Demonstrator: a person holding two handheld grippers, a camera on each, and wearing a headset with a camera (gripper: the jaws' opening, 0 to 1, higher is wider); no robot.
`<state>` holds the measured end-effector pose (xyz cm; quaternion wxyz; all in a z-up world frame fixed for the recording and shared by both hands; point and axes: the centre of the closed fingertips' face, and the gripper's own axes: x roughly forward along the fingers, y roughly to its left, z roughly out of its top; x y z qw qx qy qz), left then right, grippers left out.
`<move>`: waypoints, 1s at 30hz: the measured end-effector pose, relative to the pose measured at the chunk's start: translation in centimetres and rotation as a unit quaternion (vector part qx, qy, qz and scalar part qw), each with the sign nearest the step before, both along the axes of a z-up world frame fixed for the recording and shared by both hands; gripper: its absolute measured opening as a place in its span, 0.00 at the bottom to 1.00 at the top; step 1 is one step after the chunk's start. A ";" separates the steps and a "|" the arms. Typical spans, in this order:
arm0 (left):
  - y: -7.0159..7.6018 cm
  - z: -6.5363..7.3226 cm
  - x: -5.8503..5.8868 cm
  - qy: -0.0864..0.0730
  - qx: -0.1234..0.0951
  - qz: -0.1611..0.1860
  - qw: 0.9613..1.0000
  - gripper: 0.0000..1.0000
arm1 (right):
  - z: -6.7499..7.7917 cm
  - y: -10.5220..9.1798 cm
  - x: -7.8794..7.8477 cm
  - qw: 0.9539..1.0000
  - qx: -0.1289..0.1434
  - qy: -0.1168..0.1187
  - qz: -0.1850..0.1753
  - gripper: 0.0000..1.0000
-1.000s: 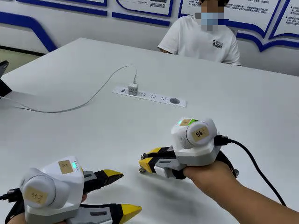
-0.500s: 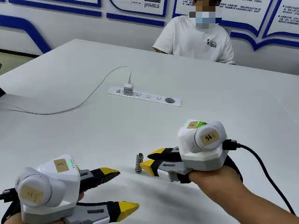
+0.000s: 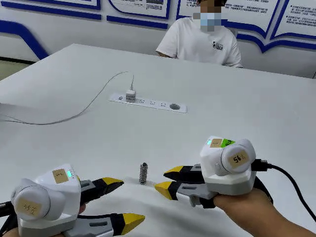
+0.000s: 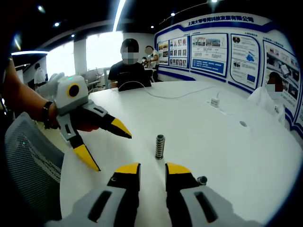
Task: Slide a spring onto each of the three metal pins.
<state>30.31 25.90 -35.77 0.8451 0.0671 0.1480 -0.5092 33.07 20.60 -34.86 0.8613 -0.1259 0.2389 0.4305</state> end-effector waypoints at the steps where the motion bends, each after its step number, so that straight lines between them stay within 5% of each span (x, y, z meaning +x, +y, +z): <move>1: -0.1 0.1 0.0 0.000 -0.001 0.000 1.000 0.55 | 0.0 -0.2 -0.1 1.000 0.000 0.000 -0.001 0.22; 30: -0.9 0.2 -0.2 0.001 0.001 -0.012 1.000 0.57 | 0.5 -6.5 -2.2 0.999 -0.008 -0.009 -0.041 0.25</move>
